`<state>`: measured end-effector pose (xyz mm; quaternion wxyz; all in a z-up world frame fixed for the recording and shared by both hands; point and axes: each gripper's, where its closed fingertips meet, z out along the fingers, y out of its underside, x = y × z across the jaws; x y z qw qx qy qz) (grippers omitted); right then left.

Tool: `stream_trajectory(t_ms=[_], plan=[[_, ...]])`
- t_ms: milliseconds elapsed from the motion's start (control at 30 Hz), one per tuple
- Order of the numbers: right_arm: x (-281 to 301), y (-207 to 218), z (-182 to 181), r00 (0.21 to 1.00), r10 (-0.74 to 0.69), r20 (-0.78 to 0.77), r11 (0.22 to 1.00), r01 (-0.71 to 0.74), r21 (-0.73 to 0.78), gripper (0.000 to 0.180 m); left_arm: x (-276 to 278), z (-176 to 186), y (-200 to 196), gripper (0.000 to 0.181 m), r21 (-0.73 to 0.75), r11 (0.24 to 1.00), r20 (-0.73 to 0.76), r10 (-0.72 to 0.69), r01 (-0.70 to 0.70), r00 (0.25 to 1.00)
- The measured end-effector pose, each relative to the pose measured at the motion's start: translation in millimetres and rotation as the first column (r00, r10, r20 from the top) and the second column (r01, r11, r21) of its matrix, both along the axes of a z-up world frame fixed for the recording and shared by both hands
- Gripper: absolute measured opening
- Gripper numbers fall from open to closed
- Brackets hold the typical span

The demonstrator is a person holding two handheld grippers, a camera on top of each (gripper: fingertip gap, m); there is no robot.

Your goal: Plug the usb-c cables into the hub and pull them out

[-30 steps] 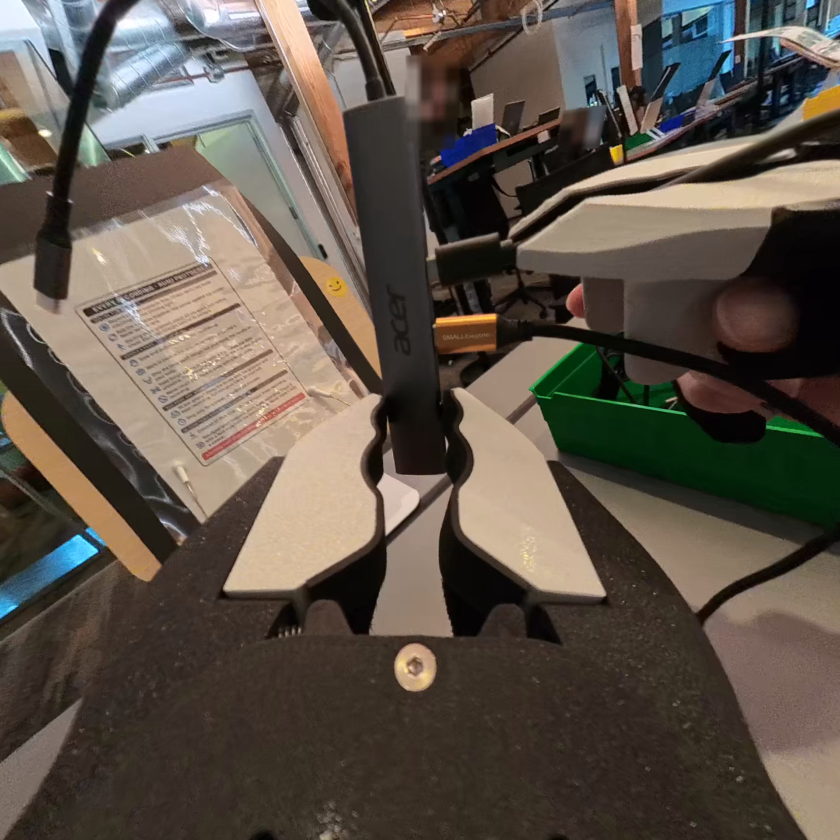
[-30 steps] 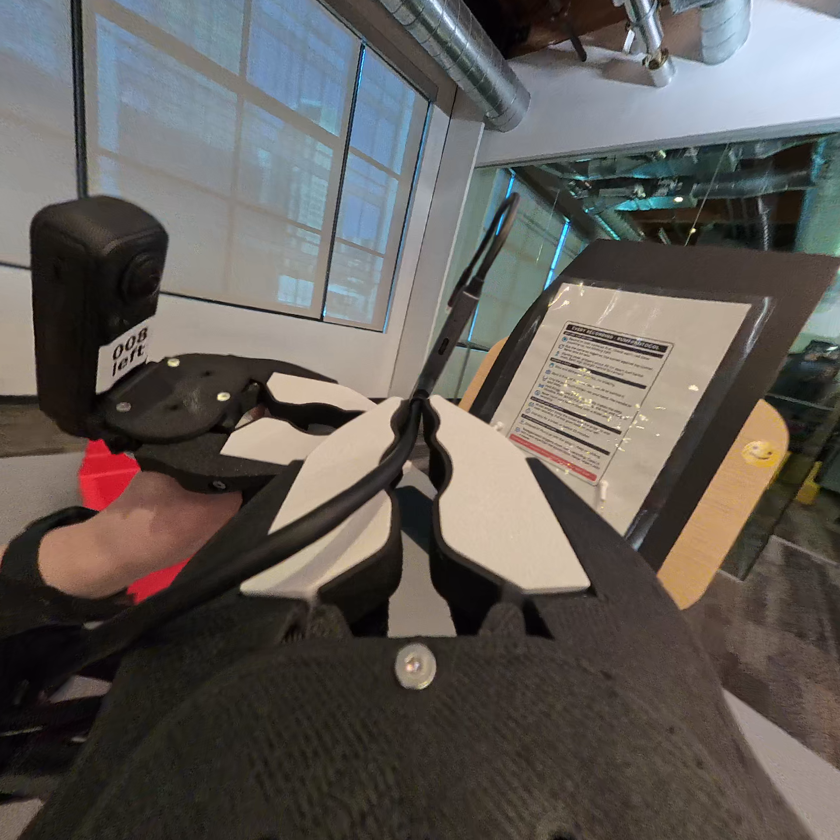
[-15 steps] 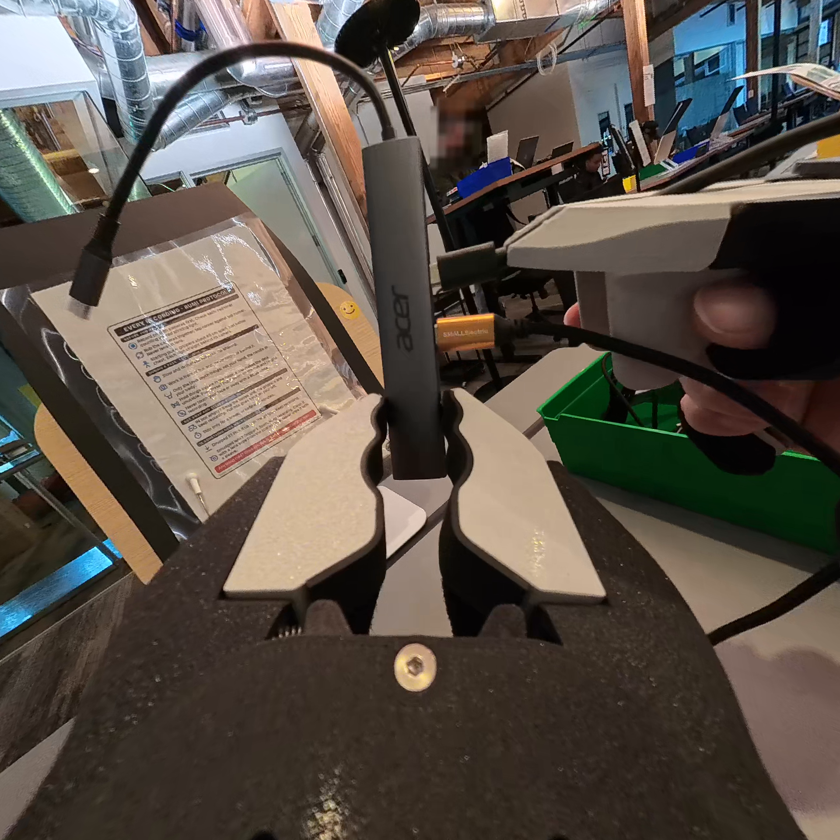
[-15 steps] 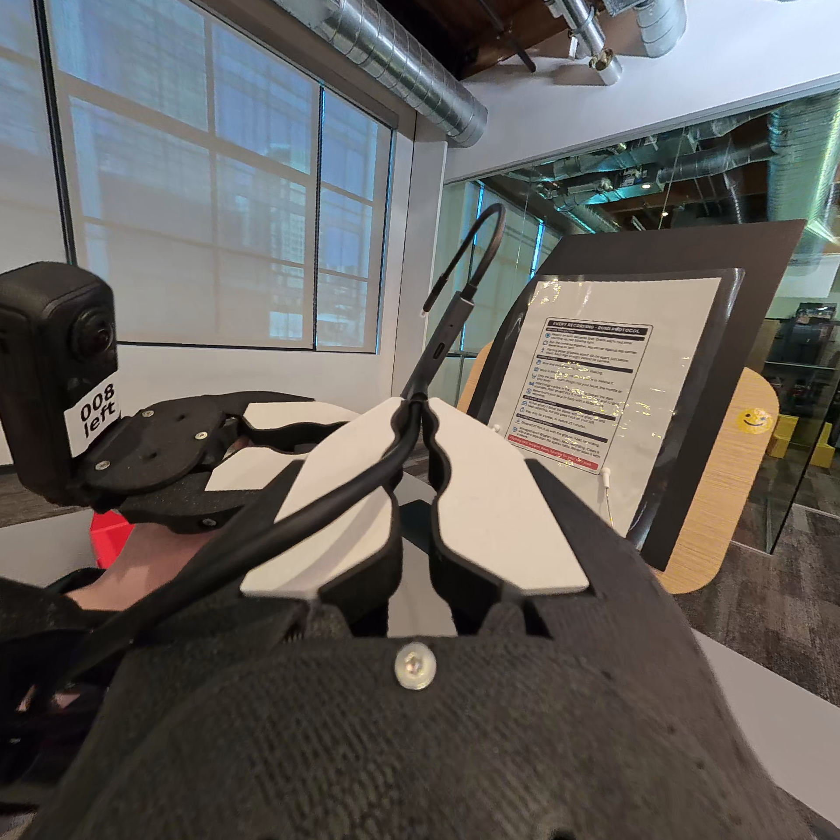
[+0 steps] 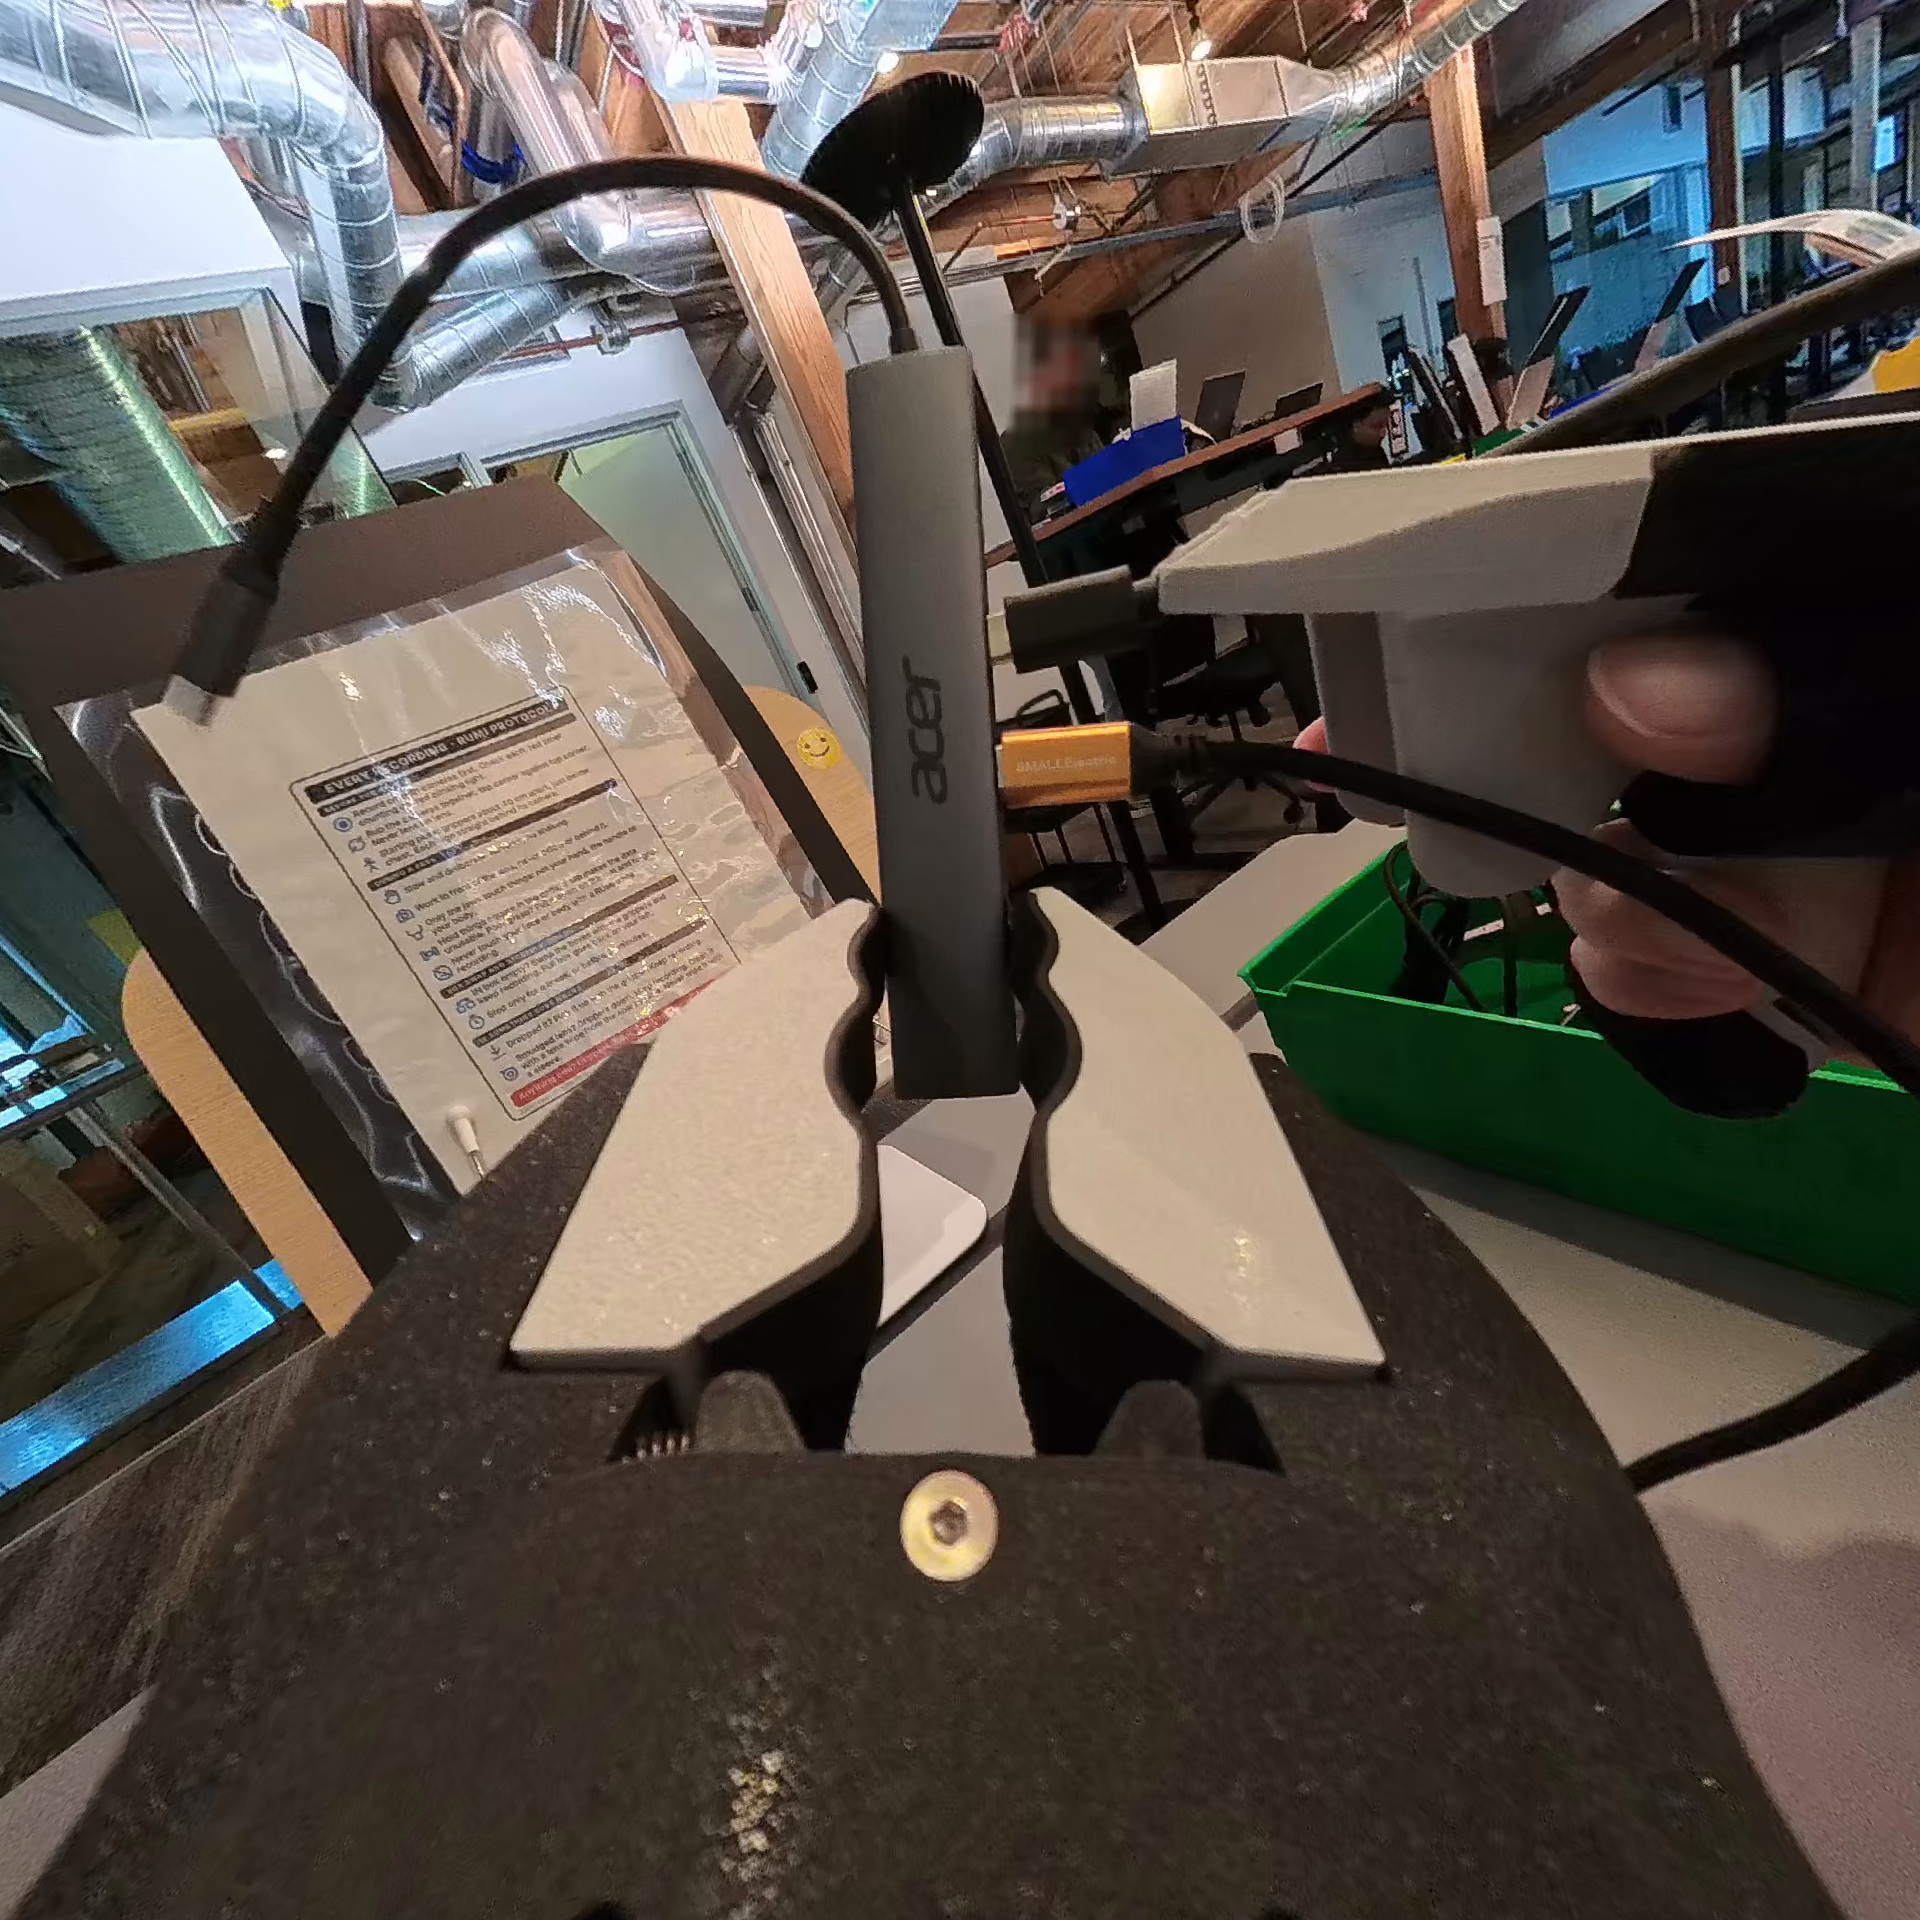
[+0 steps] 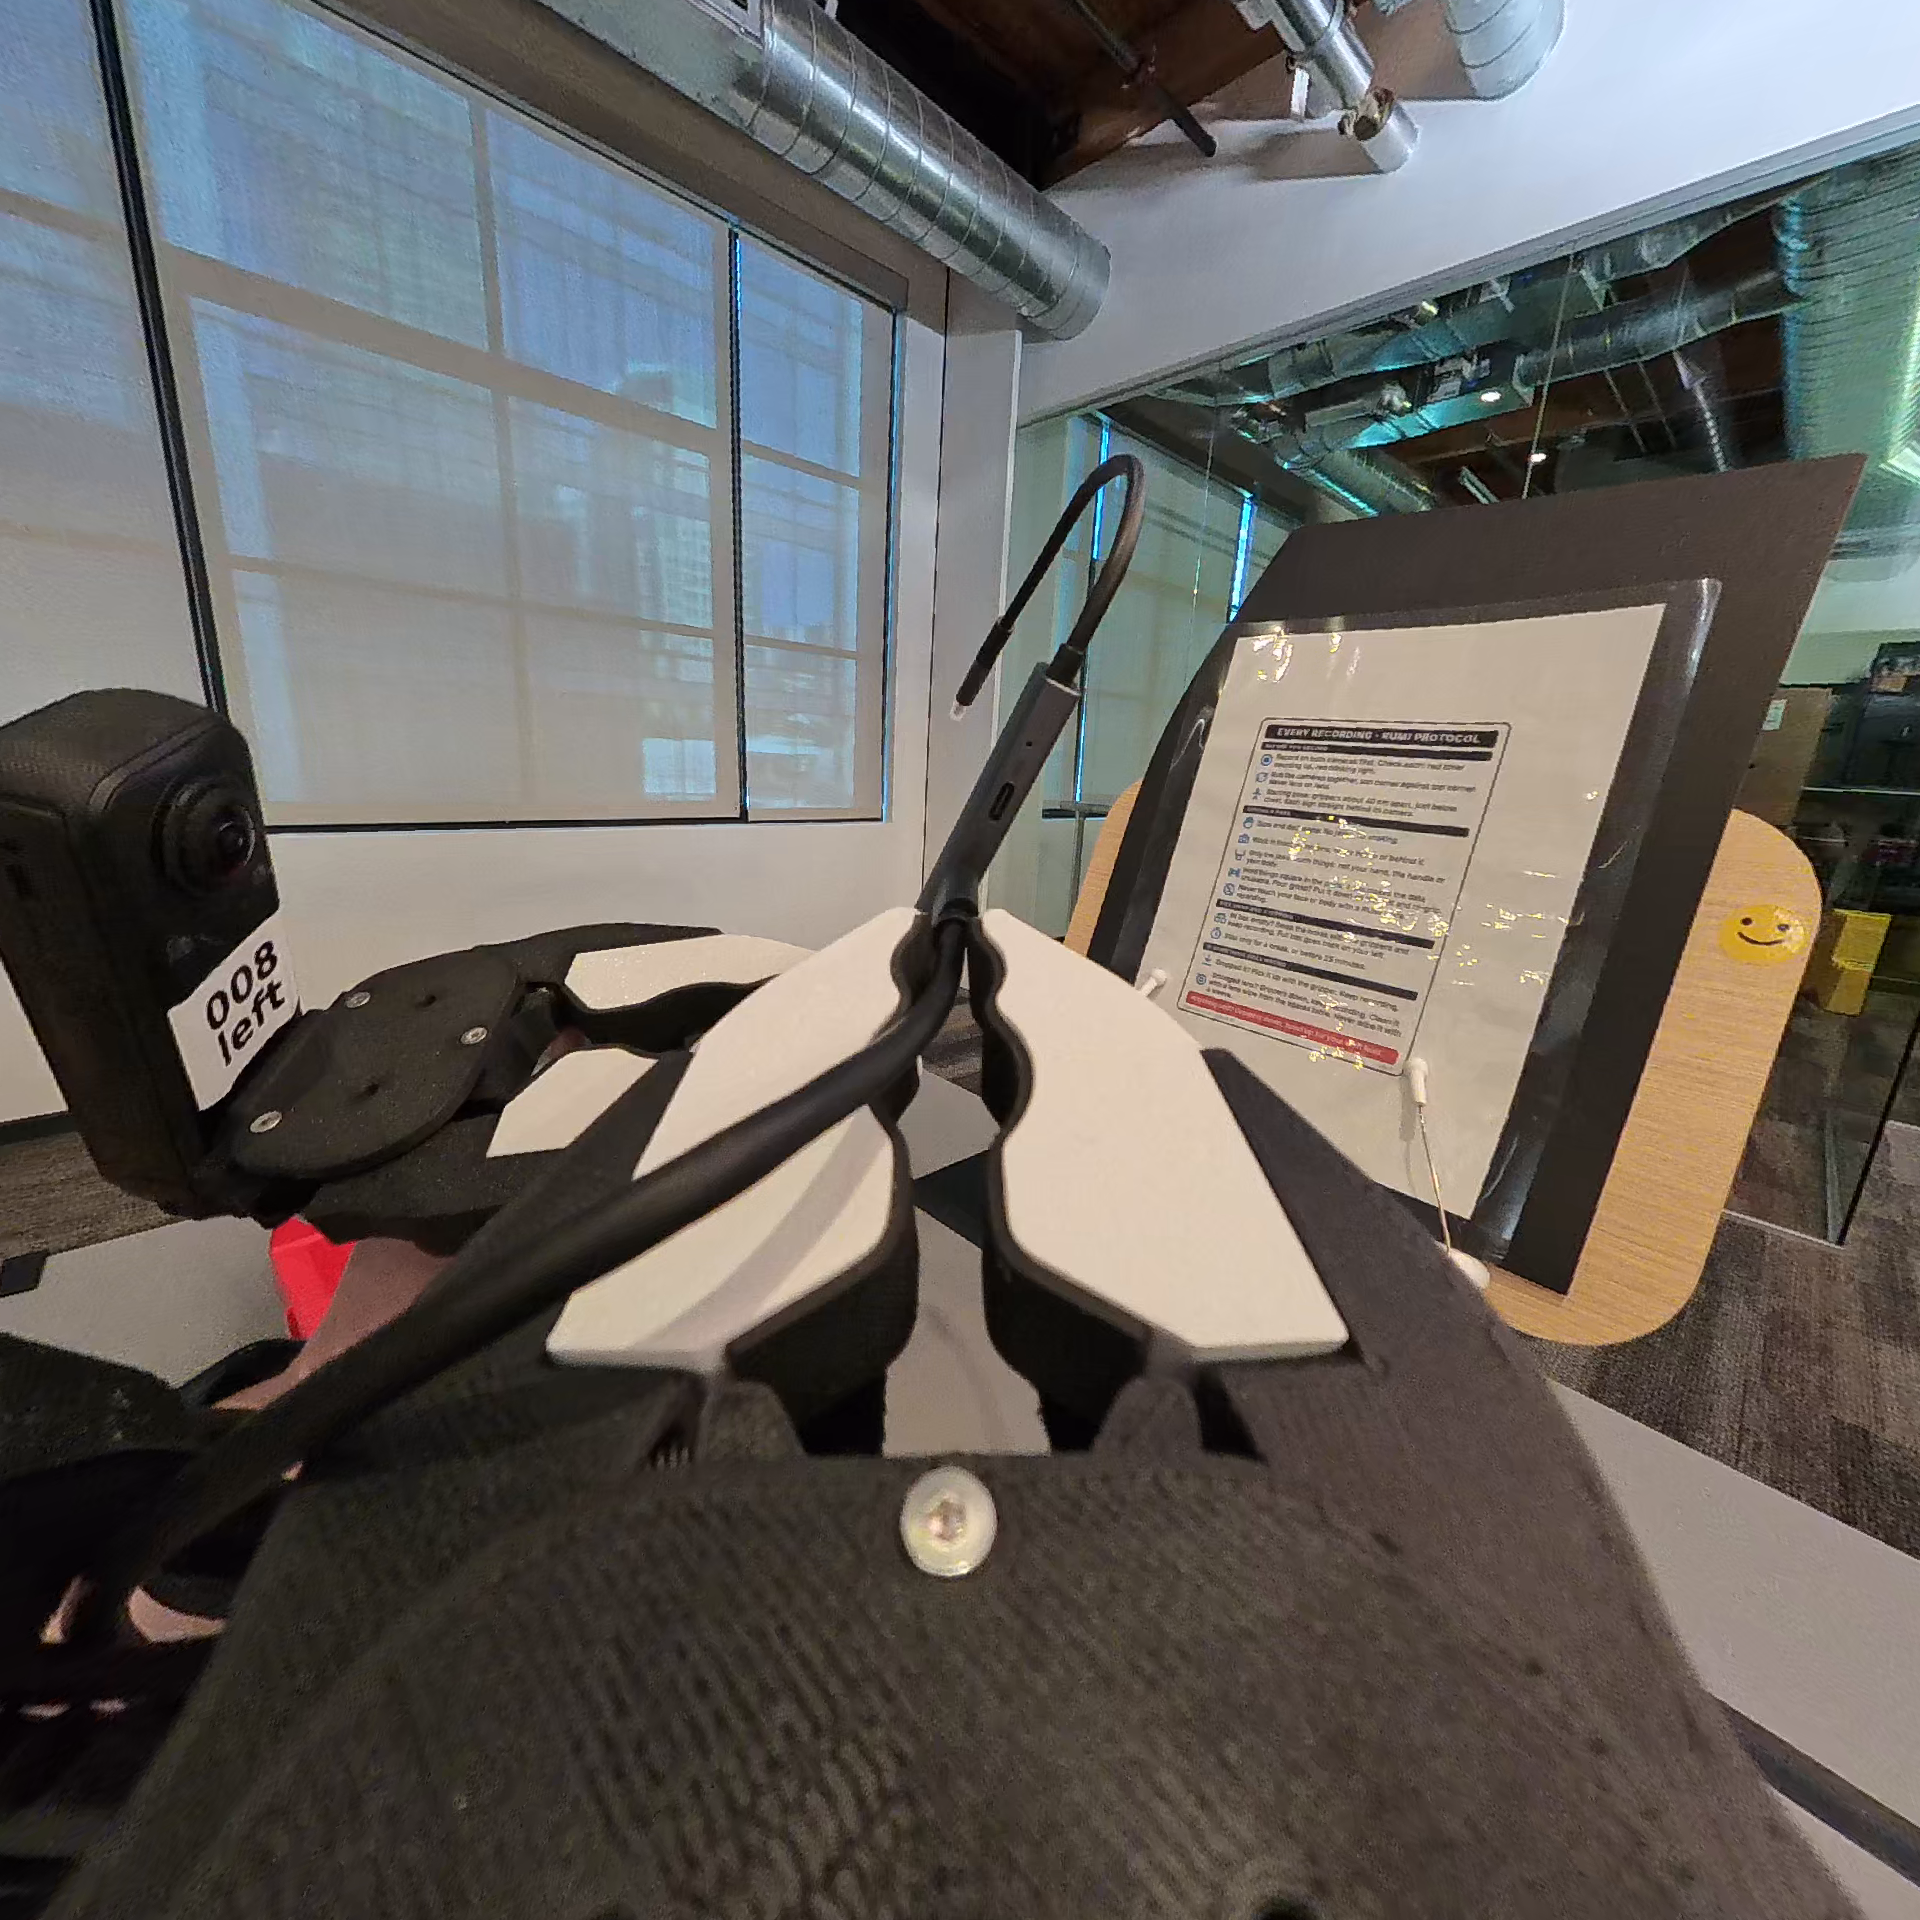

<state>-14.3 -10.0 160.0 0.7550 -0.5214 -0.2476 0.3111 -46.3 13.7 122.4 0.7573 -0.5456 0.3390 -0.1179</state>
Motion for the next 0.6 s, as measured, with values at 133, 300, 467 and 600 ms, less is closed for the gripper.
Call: stream_trajectory(t_ms=[133, 300, 467, 600], plan=[[0.1, -1.0, 0.9, 1.0, 0.001, -0.009, 1.0, -0.001, -0.009, 0.007, -0.3, 1.8, -1.6, 0.022, 0.016, 1.0, 0.01, 0.006, -0.006, 1.0], [-0.9, -3.6, 3.2, 0.999, 0.032, -0.024, 0.999, -0.032, -0.003, 0.015, -0.2, 4.2, -3.8, 0.022, 0.03, 1.0, 0.022, 0.003, -0.004, 1.0], [-3.9, -6.9, 4.0, 0.995, 0.087, -0.046, 0.996, -0.088, -0.014, 0.014, 0.7, 4.2, -4.4, 0.022, 0.031, 1.0, 0.026, 0.002, -0.003, 1.0], [-3.7, -5.6, 2.9, 0.995, 0.083, -0.049, 0.996, -0.085, -0.031, 0.011, 1.1, 4.3, -4.8, 0.022, 0.038, 0.999, 0.026, 0.007, -0.008, 1.0]])
